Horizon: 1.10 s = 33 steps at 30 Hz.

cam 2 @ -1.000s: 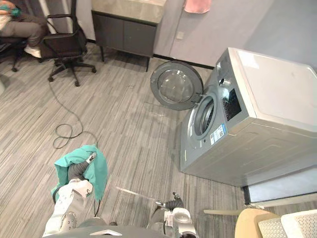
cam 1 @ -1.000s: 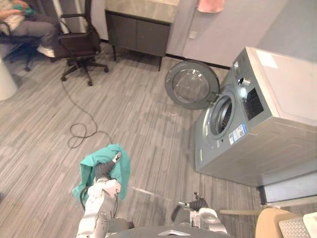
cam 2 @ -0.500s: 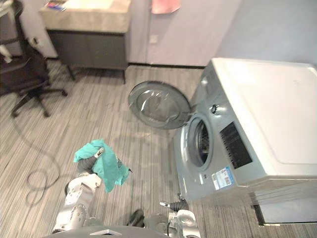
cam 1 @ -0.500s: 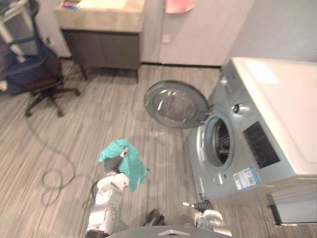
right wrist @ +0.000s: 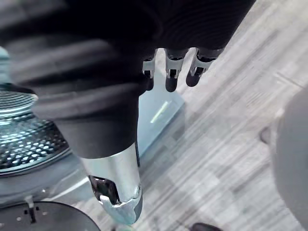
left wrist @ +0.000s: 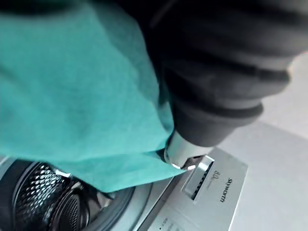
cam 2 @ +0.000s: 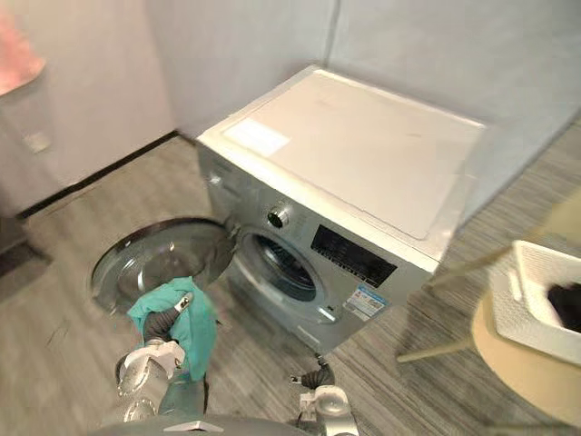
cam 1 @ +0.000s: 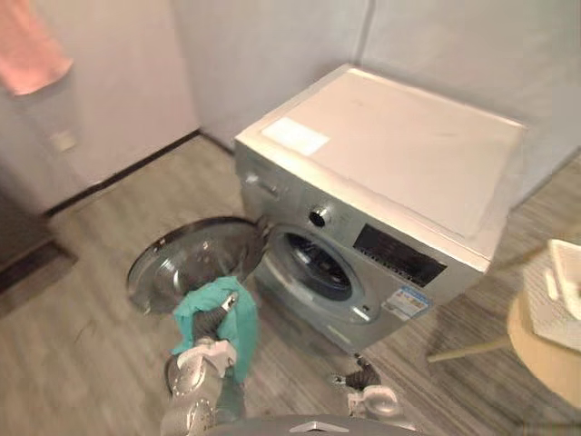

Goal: Pick up the laundry basket with both hands and put the clothes into the washing machine.

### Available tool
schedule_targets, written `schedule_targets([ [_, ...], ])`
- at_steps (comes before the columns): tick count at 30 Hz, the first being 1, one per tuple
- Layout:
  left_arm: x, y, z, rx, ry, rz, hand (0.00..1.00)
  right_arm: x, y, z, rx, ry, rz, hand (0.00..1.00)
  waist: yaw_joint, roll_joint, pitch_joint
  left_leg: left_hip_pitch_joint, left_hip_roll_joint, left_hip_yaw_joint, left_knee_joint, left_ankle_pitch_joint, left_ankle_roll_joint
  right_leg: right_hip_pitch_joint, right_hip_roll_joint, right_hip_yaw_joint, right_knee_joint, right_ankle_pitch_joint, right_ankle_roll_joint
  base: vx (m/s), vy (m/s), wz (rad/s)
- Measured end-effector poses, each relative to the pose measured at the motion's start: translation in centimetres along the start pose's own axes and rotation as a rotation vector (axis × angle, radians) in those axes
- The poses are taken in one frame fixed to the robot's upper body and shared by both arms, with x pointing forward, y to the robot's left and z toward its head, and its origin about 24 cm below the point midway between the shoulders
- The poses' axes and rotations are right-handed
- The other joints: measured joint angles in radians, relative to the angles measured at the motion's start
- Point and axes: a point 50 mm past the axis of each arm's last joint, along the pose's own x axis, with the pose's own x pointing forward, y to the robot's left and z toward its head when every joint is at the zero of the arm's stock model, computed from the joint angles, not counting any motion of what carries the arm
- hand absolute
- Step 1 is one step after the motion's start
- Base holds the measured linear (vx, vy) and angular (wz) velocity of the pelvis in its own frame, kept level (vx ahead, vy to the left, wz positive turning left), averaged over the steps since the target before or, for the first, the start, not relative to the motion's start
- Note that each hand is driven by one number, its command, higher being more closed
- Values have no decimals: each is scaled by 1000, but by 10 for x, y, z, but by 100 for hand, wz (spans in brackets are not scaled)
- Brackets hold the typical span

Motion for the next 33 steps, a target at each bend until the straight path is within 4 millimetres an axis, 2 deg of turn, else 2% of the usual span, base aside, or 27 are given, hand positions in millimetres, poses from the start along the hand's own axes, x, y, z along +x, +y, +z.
schedule_targets([
  [1, -1, 4, -2, 7, 8, 11, 100, -1, 12, 1, -14, -5, 37, 0, 1, -16, -6, 19, 22, 89, -7, -13, 20, -40, -31, -44, 4, 49, 16, 88, 360, -219],
  [3, -1, 8, -4, 23, 24, 10, 100, 1, 15, 1, -27, 7, 53, 0, 13, -17, -4, 64, 51, 224, -28, -30, 38, -98, -96, -256, 1, 107, 2, 42, 320, -214],
  [4, 0, 11, -2, 36, 25, 5, 100, 2, 15, -1, -27, 21, 53, 0, 9, -16, -4, 83, 57, 297, -43, -42, 45, -120, -148, -448, -11, 137, -28, -10, 204, -145],
  [5, 1, 12, -1, 41, 21, 6, 100, 3, 16, 0, -31, 23, 55, 0, 8, -14, -3, 92, 62, 330, -46, -52, 40, -122, -165, -530, -18, 149, -50, -15, 201, -163],
  [6, 4, 15, 0, 43, 21, 15, 100, 5, 15, 1, -42, 34, 59, 0, 7, -9, 0, 102, 80, 390, -45, -64, 41, -120, -183, -670, -36, 172, -88, -19, 141, -138],
  [7, 8, 16, -2, 42, 35, 24, 100, 8, 12, 5, -57, 35, 56, 0, 5, 12, 6, 103, 108, 431, -37, -74, 39, -119, -201, -769, -61, 196, -121, -2, 138, -156],
  [8, 11, 19, -4, 38, 45, 36, 100, 9, 10, 6, -98, 36, 55, 0, 7, 19, 11, 102, 130, 470, -23, -75, 41, -121, -212, -854, -78, 234, -129, 11, 82, -116],
  [9, 13, 20, -5, 40, 53, 40, 100, 10, 10, 7, -119, 30, 54, 0, 7, 21, 14, 97, 143, 491, -11, -76, 42, -127, -216, -879, -87, 258, -117, 43, 32, -102],
  [10, 19, 18, -6, 40, 64, 39, 100, 11, 9, 18, -164, -13, 51, 0, -1, 23, 22, 72, 159, 519, 11, -74, 47, -172, -218, -859, -79, 285, -62, 52, -24, -68],
  [11, 22, 16, -5, 36, 63, 35, 100, 11, 8, 26, -192, -48, 47, 0, -6, 17, 33, 61, 164, 529, 24, -71, 52, -201, -218, -838, -58, 287, -40, 42, -66, -81],
  [13, 40, 2, 8, 7, 27, 23, 100, 10, 0, 59, -241, -192, 23, 0, -41, 34, 117, 19, 188, 554, 64, -69, 55, -297, -224, -787, 34, 269, -28, -13, -95, -63],
  [14, 54, -7, 20, -15, -6, 30, 100, 9, -3, 79, -215, -275, 17, 0, -72, 43, 181, -5, 203, 556, 86, -68, 55, -348, -233, -779, 95, 252, -36, -46, -106, -34],
  [15, 61, -13, 28, -30, -32, 34, 100, 7, -5, 85, -184, -304, 19, 0, -81, 42, 205, -13, 210, 556, 98, -68, 54, -365, -235, -769, 120, 243, -41, -67, -136, -28],
  [16, 74, -22, 44, -45, -78, 32, 100, 4, -6, 96, -142, -360, 20, 0, -97, 32, 253, -28, 224, 554, 123, -68, 54, -399, -241, -758, 173, 227, -57, -57, -100, -17],
  [18, 88, -32, 67, -70, -142, 58, 100, -2, -5, 103, -57, -417, 49, 0, -117, 20, 277, -86, 244, 544, 159, -68, 54, -469, -247, -751, 232, 216, -74, -84, -102, -12],
  [19, 100, -42, 93, -119, -215, 81, 100, -9, -1, 113, 30, -483, 79, 0, -130, -4, 299, -139, 253, 544, 188, -68, 54, -540, -260, -735, 288, 200, -86, -90, -96, -8],
  [20, 104, -46, 106, -146, -252, 83, 100, -13, 0, 118, 70, -510, 88, 0, -133, -13, 313, -158, 261, 543, 204, -71, 55, -562, -264, -733, 308, 193, -89, -101, -109, -3],
  [21, 109, -58, 136, -206, -337, 77, 100, -21, 3, 129, 165, -572, 112, 0, -135, -24, 352, -202, 287, 539, 250, -79, 57, -598, -269, -733, 353, 177, -97, -77, -76, 2],
  [22, 110, -62, 149, -229, -377, 71, 100, -26, 4, 133, 201, -600, 127, 0, -135, -25, 365, -228, 301, 536, 278, -86, 58, -621, -272, -734, 379, 168, -99, -158, -88, 2],
  [23, 109, -68, 180, -282, -475, 61, 100, -38, 8, 142, 279, -667, 175, 0, -135, -26, 372, -319, 336, 507, 352, -117, 56, -702, -275, -731, 451, 137, -106, -147, -54, -2],
  [24, 107, -70, 192, -299, -519, 58, 100, -43, 10, 146, 330, -694, 197, 0, -134, -26, 375, -354, 351, 498, 379, -132, 53, -733, -275, -729, 478, 121, -106, -171, -57, -5],
  [26, 99, -75, 246, -333, -680, 37, 100, -65, 16, 167, 491, -812, 286, 0, -128, -32, 418, -488, 394, 457, 492, -169, 59, -854, -291, -711, 592, 67, -116, -166, -51, -3],
  [27, 96, -74, 259, -343, -720, 37, 100, -71, 17, 172, 532, -843, 313, 0, -128, -32, 418, -527, 403, 449, 514, -182, 58, -891, -293, -708, 615, 53, -117, -184, -65, -2],
  [28, 89, -72, 285, -369, -795, 32, 100, -80, 18, 180, 597, -891, 353, 0, -128, -31, 418, -611, 421, 426, 556, -189, 63, -958, -295, -707, 648, 35, -118, -132, -57, -3],
  [29, 86, -71, 296, -383, -826, 37, 100, -83, 18, 183, 627, -911, 364, 0, -127, -32, 421, -645, 427, 415, 573, -190, 65, -985, -296, -708, 662, 32, -124, -151, -63, -2],
  [31, 77, -71, 335, -435, -905, 51, 100, -91, 18, 186, 714, -938, 409, 0, -119, -39, 434, -746, 442, 384, 615, -191, 68, -1068, -306, -709, 707, 23, -137, -144, -59, 2],
  [33, 73, -72, 358, -448, -935, 72, 100, -95, 17, 183, 745, -945, 429, 0, -118, -39, 434, -804, 451, 364, 635, -188, 72, -1109, -309, -716, 725, 20, -143, -100, -67, 3],
])
